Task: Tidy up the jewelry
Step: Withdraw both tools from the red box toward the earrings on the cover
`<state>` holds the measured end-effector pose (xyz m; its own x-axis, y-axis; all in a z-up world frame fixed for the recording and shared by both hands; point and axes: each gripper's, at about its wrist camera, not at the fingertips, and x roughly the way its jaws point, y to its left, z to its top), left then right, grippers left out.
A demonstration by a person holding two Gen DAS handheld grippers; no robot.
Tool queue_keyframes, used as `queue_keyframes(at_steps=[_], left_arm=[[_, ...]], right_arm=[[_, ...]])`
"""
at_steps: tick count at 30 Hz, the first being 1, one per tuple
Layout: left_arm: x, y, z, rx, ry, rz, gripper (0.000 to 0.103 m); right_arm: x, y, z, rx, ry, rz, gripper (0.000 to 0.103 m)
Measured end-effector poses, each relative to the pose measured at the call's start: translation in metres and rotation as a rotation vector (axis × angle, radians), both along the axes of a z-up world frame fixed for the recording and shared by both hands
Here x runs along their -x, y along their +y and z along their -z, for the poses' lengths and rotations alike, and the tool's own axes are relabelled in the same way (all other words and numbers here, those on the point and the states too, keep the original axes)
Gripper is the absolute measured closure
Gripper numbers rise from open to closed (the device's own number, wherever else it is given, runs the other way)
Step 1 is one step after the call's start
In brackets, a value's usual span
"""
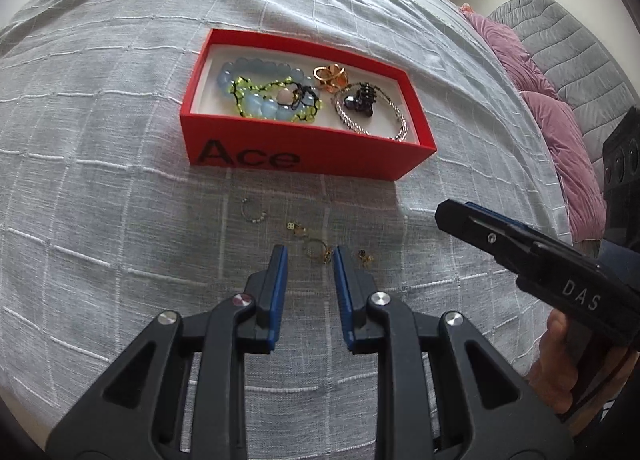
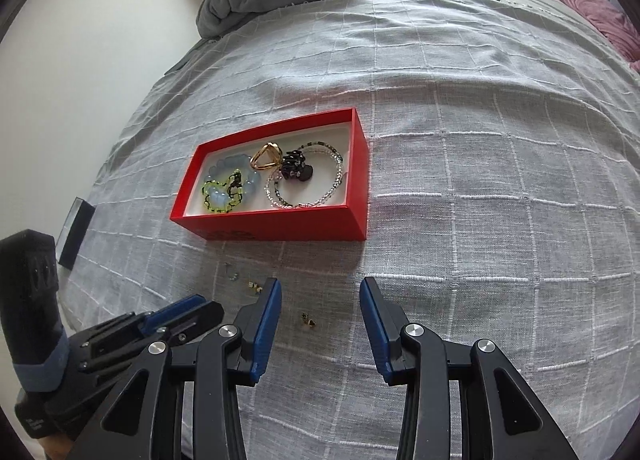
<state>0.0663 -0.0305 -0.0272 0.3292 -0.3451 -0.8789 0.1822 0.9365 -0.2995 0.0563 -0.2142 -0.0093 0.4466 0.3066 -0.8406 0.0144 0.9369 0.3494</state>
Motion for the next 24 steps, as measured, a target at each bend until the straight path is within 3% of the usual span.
queue_keyframes(at_steps=[6,17,20,24], left_arm=[[-0.001,-0.012,0.012,-0.003,0.037,-0.009,0.078],[-0.007,-0.033,0.023,-0.067,0.023,-0.011,0.078],[-0.006,-0.032,0.026,-0.084,0.028,-0.018,0.087],[-0.005,-0.031,0.026,-0.088,0.016,-0.023,0.088]], right_arm=[[-0.001,-0.006,0.003,-0.012,0.022,0.019,0.061],[0.000,-0.012,0.002,-0.018,0.023,0.035,0.061],[0.000,-0.013,0.001,-0.020,0.020,0.035,0.062],[0.000,-0.013,0.001,-0.020,0.019,0.036,0.062]])
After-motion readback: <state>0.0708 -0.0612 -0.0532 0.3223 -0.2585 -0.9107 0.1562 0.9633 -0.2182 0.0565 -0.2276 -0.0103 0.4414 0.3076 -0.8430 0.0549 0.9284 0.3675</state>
